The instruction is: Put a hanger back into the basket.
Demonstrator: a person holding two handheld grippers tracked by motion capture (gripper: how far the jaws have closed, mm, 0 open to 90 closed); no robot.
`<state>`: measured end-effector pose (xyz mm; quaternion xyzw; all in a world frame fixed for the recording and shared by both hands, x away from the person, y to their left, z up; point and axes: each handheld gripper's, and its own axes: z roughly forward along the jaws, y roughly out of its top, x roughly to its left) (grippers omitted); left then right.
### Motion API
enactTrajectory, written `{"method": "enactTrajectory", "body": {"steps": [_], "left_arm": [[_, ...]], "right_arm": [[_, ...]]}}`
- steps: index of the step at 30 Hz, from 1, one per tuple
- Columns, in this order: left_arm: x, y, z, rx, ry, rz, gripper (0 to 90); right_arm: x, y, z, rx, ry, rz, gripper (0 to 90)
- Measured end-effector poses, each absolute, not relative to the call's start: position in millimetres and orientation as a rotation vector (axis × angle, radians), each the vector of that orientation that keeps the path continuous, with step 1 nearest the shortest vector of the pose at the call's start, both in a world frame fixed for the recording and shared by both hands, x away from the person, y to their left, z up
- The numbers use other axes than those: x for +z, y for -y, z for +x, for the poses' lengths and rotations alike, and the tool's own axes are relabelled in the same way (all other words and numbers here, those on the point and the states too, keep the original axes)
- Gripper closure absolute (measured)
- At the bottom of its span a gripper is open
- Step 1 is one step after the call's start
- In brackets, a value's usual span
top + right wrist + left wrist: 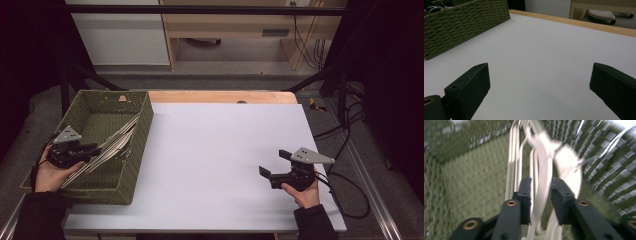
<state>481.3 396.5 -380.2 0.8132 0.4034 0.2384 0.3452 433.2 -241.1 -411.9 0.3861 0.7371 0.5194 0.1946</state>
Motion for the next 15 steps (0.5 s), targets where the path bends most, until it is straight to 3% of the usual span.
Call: {"method": "enactTrajectory", "body": {"steps": [8, 15], "left_arm": [[-346, -383, 462, 0.638, -0.996, 1.816, 42.3], [-334, -346, 443, 0.622, -0.889, 1.728, 20.7]], "right_arm": [[-410, 242, 432, 1.485, -2.049, 1.083, 3.4], [-408, 244, 431, 1.507, -2.04, 1.069, 3.1]]}}
